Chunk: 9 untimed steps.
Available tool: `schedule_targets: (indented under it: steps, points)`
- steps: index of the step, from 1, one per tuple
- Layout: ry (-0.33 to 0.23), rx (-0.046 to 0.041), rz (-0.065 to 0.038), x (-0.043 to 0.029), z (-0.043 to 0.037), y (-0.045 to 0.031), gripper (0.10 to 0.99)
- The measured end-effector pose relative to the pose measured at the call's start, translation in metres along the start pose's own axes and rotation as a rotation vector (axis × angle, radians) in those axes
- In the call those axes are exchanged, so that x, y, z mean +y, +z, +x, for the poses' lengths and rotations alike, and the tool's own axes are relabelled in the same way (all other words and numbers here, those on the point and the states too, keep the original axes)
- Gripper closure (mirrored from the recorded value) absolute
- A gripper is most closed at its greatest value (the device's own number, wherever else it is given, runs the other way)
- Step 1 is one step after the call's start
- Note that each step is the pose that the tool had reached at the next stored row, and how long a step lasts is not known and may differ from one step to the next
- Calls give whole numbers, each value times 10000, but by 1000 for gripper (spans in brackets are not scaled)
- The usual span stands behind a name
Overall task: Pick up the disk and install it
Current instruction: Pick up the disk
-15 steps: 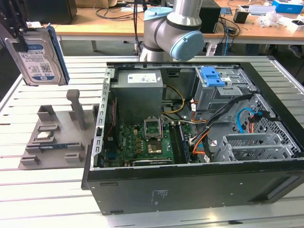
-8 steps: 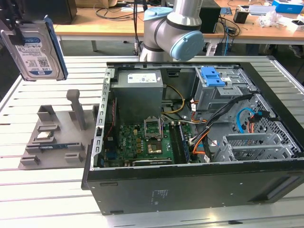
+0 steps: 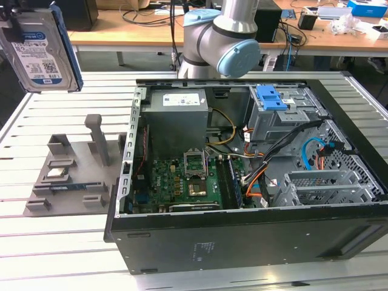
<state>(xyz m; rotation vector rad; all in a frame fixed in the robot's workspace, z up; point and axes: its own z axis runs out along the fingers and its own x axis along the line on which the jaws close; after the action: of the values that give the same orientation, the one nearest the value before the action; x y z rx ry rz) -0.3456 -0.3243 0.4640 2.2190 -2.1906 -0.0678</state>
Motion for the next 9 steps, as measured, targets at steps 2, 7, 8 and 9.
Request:
schedule_targets:
  steps: [2, 7, 8, 9]
  points:
    - [0, 0, 1, 3, -1, -58, 722]
    - [0, 0, 1, 9, -4, -201, 722]
    - [0, -1, 0, 11, -5, -242, 722]
    - [0, 0, 0, 13, -6, -270, 722]
